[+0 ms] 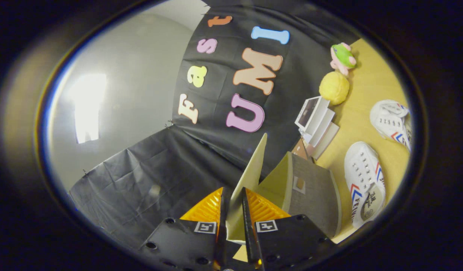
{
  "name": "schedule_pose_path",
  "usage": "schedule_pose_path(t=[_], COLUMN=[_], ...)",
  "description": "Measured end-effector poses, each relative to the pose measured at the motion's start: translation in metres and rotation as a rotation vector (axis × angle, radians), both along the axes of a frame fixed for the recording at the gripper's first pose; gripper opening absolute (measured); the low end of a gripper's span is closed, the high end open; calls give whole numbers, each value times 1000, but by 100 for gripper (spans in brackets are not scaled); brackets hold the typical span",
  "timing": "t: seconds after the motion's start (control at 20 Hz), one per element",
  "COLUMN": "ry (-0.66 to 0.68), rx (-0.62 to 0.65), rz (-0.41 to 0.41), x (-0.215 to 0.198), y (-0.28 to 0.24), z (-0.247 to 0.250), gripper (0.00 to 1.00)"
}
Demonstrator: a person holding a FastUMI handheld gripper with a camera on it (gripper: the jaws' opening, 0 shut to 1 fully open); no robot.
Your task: Open the storage box then place both shoes into the box .Put the left shoe in first, then the right shoe, with the right side of both shoes facing outward in a uniform manner.
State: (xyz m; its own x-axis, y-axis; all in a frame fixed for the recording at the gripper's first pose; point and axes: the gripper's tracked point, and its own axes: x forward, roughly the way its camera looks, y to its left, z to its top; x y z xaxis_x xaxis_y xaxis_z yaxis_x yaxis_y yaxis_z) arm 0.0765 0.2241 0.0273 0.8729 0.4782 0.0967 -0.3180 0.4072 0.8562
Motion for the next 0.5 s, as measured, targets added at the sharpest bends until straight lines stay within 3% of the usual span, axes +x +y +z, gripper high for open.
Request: schedule_pose_path(t=[0.5], ry=[-173], rx=[-241], rz=[120], x=[-1], y=[102], z=[86], gripper=[27])
